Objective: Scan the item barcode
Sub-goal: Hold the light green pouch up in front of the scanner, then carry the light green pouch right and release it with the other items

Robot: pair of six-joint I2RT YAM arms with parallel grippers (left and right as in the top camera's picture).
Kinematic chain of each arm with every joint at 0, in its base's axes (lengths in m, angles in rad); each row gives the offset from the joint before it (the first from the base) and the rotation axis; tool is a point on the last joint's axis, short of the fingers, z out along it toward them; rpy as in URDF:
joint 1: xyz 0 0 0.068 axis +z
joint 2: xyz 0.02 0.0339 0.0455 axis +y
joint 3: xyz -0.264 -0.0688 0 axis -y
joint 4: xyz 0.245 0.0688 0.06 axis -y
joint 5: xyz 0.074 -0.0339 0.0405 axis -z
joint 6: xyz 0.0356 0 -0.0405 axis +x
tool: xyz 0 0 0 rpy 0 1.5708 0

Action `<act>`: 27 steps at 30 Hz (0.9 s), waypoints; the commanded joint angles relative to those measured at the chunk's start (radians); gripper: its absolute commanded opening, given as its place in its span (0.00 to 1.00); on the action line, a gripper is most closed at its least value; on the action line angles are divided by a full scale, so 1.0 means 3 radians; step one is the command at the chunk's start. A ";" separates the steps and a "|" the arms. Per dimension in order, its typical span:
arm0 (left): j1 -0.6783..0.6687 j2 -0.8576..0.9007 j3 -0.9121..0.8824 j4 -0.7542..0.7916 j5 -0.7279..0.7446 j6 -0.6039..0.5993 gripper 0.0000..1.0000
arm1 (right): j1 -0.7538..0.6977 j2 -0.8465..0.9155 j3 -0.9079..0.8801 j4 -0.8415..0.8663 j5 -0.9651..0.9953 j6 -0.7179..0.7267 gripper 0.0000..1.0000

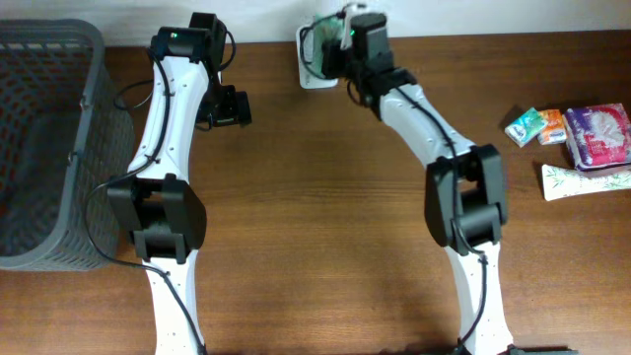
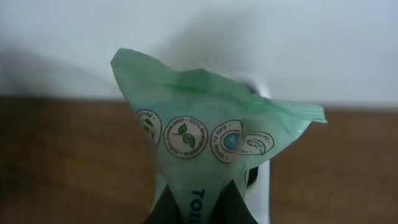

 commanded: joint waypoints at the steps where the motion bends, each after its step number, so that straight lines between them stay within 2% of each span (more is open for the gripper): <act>1: -0.0001 0.0036 -0.0009 0.0000 -0.0004 0.0039 0.99 | 0.0053 -0.0051 0.0128 -0.0071 0.0114 0.0052 0.04; 5: -0.0001 0.0036 -0.0009 0.0000 -0.0004 0.0039 0.99 | 0.0088 -0.0051 0.0356 -0.0507 0.0417 0.0047 0.04; 9: -0.0001 0.0036 -0.0009 0.0000 -0.0004 0.0039 0.99 | 0.0083 -0.0064 0.0675 -0.0820 0.0449 -0.0103 0.04; 11: -0.0001 0.0036 -0.0009 0.0000 -0.0003 0.0039 0.99 | 0.0033 -0.0121 0.0959 -0.1167 0.0626 -0.0131 0.04; 13: -0.0001 0.0036 -0.0009 -0.0001 -0.0004 0.0039 0.99 | -0.0098 -0.0178 0.1217 -0.1649 0.1006 0.0080 0.04; 16: -0.0004 0.0036 -0.0009 0.0000 -0.0003 0.0039 0.99 | -0.0515 -0.0189 0.1564 -0.2616 0.1289 0.0165 0.04; 20: -0.0004 0.0036 -0.0009 0.0000 -0.0004 0.0039 0.99 | -0.1335 -0.0188 0.1573 -0.3744 0.1297 0.0165 0.04; 25: -0.0004 0.0036 -0.0009 -0.0001 -0.0004 0.0039 0.99 | -0.2090 -0.0187 0.1498 -0.4411 0.1268 0.0165 0.04; 27: -0.0004 0.0036 -0.0009 0.0000 -0.0004 0.0039 0.99 | -0.2221 -0.0187 0.1411 -0.4509 0.1270 0.0155 0.04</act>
